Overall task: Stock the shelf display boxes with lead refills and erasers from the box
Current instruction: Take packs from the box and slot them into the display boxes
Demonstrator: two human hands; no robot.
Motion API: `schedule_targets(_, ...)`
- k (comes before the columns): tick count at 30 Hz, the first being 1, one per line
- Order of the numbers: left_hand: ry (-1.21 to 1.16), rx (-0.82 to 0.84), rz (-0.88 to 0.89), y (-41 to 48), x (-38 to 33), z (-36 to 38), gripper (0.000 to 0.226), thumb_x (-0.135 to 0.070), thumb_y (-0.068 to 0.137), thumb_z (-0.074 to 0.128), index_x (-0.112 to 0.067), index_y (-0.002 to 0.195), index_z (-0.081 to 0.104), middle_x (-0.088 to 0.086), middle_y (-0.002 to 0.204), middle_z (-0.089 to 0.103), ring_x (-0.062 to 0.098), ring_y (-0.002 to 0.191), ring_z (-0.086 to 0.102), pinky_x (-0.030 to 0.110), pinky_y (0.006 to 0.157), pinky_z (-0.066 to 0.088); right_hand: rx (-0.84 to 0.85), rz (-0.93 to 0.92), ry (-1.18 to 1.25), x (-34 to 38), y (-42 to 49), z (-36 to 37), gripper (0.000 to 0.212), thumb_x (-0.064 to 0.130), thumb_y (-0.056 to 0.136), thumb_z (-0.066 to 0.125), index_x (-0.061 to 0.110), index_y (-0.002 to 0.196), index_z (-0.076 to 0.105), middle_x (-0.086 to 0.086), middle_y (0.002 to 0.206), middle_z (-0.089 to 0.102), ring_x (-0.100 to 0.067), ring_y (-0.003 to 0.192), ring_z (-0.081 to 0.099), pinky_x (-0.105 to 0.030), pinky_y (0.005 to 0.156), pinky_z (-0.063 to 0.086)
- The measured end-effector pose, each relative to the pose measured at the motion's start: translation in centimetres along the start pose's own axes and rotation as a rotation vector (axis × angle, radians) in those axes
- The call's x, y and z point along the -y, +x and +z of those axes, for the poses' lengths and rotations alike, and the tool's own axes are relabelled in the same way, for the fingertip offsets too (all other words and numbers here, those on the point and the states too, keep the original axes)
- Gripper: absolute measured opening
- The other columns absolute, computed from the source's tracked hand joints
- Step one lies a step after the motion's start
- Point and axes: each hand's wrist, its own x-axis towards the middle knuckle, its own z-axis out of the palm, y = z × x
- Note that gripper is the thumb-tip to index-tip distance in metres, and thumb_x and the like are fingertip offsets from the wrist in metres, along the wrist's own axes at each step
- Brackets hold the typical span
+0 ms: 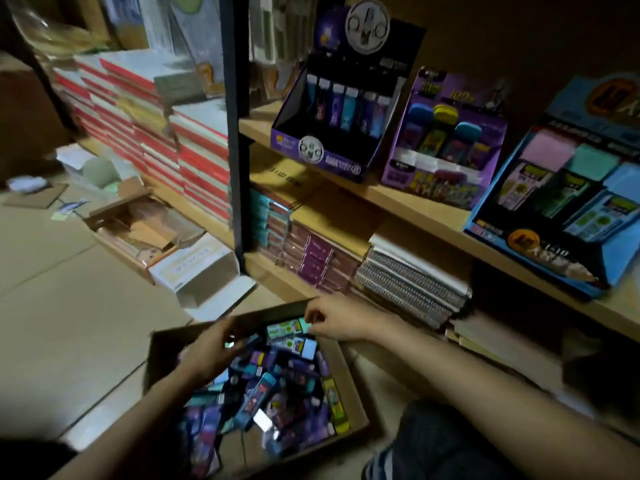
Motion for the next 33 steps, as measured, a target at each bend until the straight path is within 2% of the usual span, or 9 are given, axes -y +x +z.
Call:
schedule_targets(2, -0.018, 0.030, -0.092, -1.7, 2.6, 3.0, 0.024, -0.004, 0.087, 0.062, 0.003, 0.109, 0.060, 0.016, 0.107, 0.063, 0.028, 0.097, 0.061, 0.023, 0.078, 0.043, 0.107, 0.067, 0.012, -0.9, 1.1, 4.9, 0.026, 0.022, 0.091, 0.057, 0.005, 0.110, 0.062, -0.013, 0.109, 0.063, -0.026, 0.101, 0.058, -0.025, 0.071, 0.037)
schedule_targets(5, -0.044, 0.045, -0.227, -4.4, 6.2, 7.0, 0.030, -0.005, 0.085, 0.064, 0.005, 0.113, 0.058, 0.023, 0.116, 0.057, 0.033, 0.112, 0.054, 0.030, 0.090, 0.040, 0.219, 0.182, 0.098, -2.4, 2.1, 11.9, 0.027, 0.020, 0.093, 0.056, -0.001, 0.109, 0.060, -0.016, 0.107, 0.062, -0.031, 0.101, 0.058, -0.032, 0.072, 0.041)
schedule_targets(10, 0.023, 0.014, -0.395, -7.6, 11.1, 9.5, 0.050, -0.016, 0.082, 0.070, -0.002, 0.126, 0.051, 0.021, 0.132, 0.045, 0.035, 0.122, 0.045, 0.037, 0.098, 0.037, 0.130, 0.338, 0.242, -4.3, 2.3, 19.7, 0.019, 0.017, 0.092, 0.056, 0.007, 0.107, 0.051, -0.015, 0.110, 0.046, -0.025, 0.102, 0.049, -0.034, 0.089, 0.042)
schedule_targets(14, 0.167, -0.032, -0.376, -7.1, 13.1, 9.3, 0.064, -0.024, 0.081, 0.071, -0.008, 0.137, 0.044, 0.017, 0.148, 0.032, 0.033, 0.133, 0.035, 0.037, 0.102, 0.033, 0.045, 0.337, 0.344, -5.2, 3.6, 21.1, 0.052, 0.016, 0.092, 0.058, 0.005, 0.138, 0.038, -0.013, 0.141, 0.033, -0.026, 0.128, 0.039, -0.025, 0.100, 0.033)
schedule_targets(20, 0.337, -0.042, -0.273, -2.3, 15.3, 8.1, 0.081, -0.027, 0.085, 0.067, -0.013, 0.150, 0.020, 0.017, 0.158, 0.010, 0.034, 0.143, 0.016, 0.042, 0.114, 0.022, -0.078, 0.322, 0.341, -6.5, 8.9, 21.6, 0.062, 0.018, 0.092, 0.059, 0.010, 0.145, 0.029, -0.010, 0.154, 0.017, -0.027, 0.141, 0.018, -0.031, 0.110, 0.024)
schedule_targets(23, 0.361, 0.022, -0.306, -0.6, 16.7, 8.2, 0.087, -0.035, 0.088, 0.062, -0.017, 0.152, 0.006, 0.017, 0.158, -0.005, 0.037, 0.145, 0.007, 0.043, 0.115, 0.017, -0.044, 0.371, 0.283, -7.7, 10.9, 22.0, 0.078, 0.024, 0.089, 0.063, 0.019, 0.150, 0.015, -0.005, 0.159, -0.002, -0.030, 0.145, 0.004, -0.039, 0.113, 0.020)
schedule_targets(26, 0.317, 0.111, -0.362, -0.1, 17.6, 8.8, 0.091, -0.037, 0.090, 0.059, -0.021, 0.151, -0.006, 0.014, 0.157, -0.017, 0.039, 0.145, -0.002, 0.045, 0.117, 0.008, 0.022, 0.429, 0.218, -8.6, 11.8, 22.9, 0.090, 0.034, 0.089, 0.061, 0.020, 0.151, -0.002, -0.004, 0.158, -0.013, -0.031, 0.145, 0.000, -0.040, 0.113, 0.020)
schedule_targets(30, 0.413, 0.106, -0.371, -1.4, 17.3, 10.5, 0.086, -0.043, 0.094, 0.049, -0.023, 0.149, -0.014, 0.013, 0.156, -0.021, 0.035, 0.145, -0.011, 0.044, 0.118, 0.004, -0.020, 0.430, 0.091, -7.3, 11.0, 24.6, 0.086, 0.046, 0.093, 0.051, 0.018, 0.151, -0.006, -0.007, 0.158, -0.009, -0.030, 0.145, 0.001, -0.042, 0.114, 0.017)
schedule_targets(33, 0.472, 0.029, -0.327, -2.7, 16.1, 12.1, 0.073, -0.042, 0.096, 0.045, -0.024, 0.152, 0.001, 0.014, 0.159, -0.003, 0.035, 0.145, 0.001, 0.044, 0.117, 0.014, -0.088, 0.386, 0.044, -5.5, 9.7, 26.0, 0.081, 0.044, 0.093, 0.051, 0.018, 0.151, 0.001, -0.006, 0.156, 0.009, -0.027, 0.142, 0.014, -0.038, 0.111, 0.025)
